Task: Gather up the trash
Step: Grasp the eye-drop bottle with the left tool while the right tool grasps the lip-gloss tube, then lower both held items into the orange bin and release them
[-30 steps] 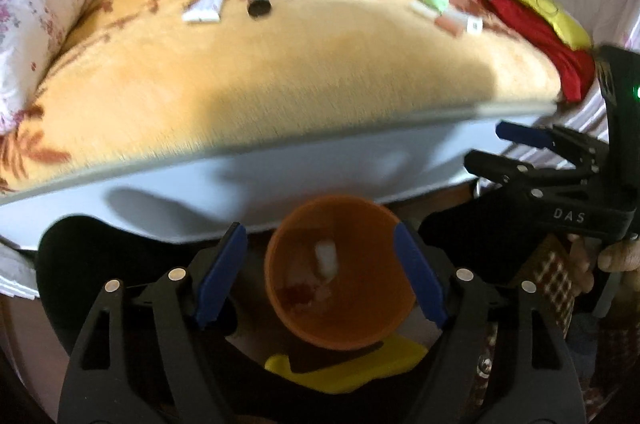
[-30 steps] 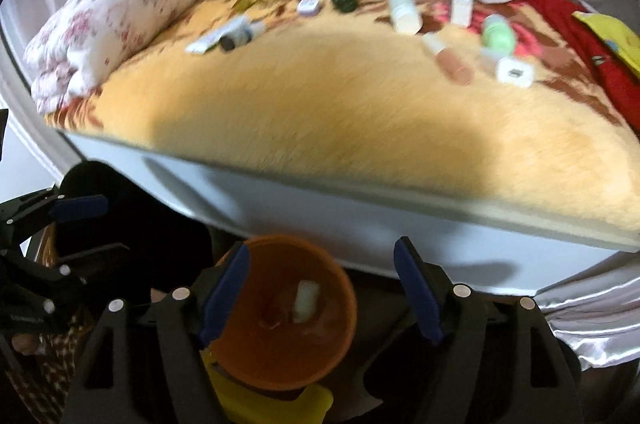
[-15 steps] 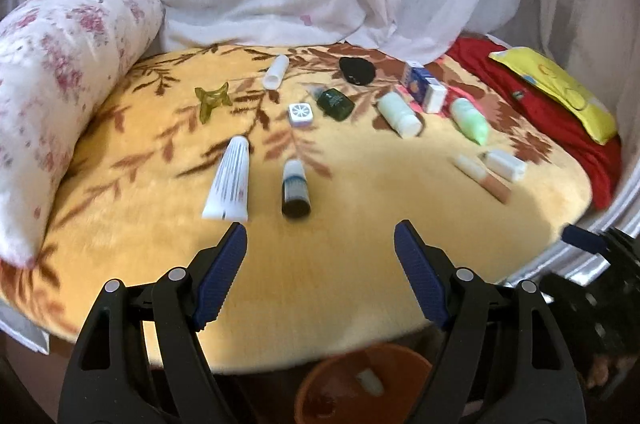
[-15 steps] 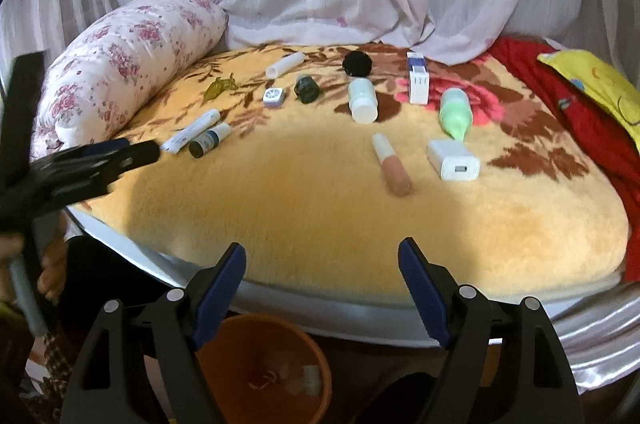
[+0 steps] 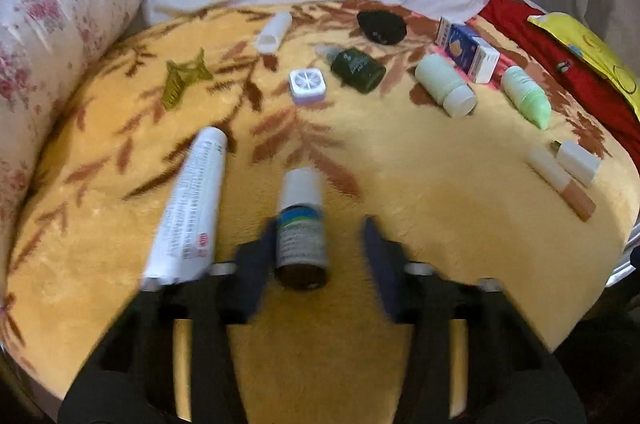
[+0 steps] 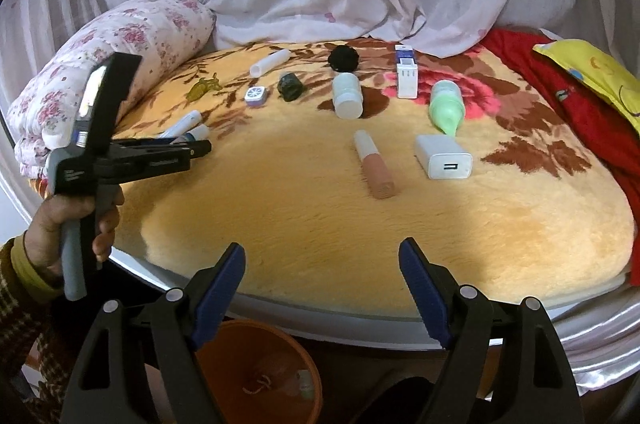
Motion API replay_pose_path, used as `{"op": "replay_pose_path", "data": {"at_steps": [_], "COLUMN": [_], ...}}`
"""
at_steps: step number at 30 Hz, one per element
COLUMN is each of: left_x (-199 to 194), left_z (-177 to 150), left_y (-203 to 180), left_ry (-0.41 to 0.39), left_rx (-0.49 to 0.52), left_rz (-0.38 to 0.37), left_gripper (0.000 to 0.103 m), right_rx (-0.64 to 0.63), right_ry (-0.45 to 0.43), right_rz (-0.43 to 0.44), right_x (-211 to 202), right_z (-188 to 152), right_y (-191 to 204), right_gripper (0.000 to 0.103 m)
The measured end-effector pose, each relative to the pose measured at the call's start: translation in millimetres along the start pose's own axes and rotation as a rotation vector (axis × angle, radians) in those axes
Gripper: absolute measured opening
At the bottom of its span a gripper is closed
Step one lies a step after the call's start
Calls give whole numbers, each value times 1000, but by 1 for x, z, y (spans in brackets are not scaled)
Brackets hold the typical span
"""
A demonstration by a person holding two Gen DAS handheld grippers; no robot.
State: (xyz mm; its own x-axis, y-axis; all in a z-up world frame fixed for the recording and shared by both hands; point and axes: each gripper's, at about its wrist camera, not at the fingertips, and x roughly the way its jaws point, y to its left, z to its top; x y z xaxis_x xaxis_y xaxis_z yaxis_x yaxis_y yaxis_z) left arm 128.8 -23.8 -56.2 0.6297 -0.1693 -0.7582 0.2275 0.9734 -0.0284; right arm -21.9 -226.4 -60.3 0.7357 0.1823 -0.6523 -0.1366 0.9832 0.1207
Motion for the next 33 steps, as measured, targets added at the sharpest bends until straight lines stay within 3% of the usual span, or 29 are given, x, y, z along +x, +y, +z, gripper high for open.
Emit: {"op": "replay_pose_path", "data": {"at_steps": [13,20,25,27,28,29,33], "left_x": [-66,-74,-76,-76,-76,-76,-78], "left_z": [-34,-46,-51,-52,-52,-53,-59], "left_y": [-13,-10,-7,-8,-9,-11,-17], "left_ry": [-95,-92,-87,-84,-82,-81,-76], "left_rx": [-16,-16,-27,-27,-26,-24,-11], "left_rz": [-74,-80,-96,-106,-110,-115,-129], "left_gripper": [23,23,23,23,23,23,23], "right_rx": [-69,-41,-21,-55,-81,-96,-116], "right_ry": [-25,50,82,85,83,78,50], "right_rz": [-66,-54,-55,-80,-109,-126,-149], "right_x": [46,97,112,113,113,113,102], "right_z": [39,63,68,68,68,68,62], "right_y": [-2,-12,-16,-11,-8,-7,0], "right_gripper": [78,55,50,40,25,18,17]}}
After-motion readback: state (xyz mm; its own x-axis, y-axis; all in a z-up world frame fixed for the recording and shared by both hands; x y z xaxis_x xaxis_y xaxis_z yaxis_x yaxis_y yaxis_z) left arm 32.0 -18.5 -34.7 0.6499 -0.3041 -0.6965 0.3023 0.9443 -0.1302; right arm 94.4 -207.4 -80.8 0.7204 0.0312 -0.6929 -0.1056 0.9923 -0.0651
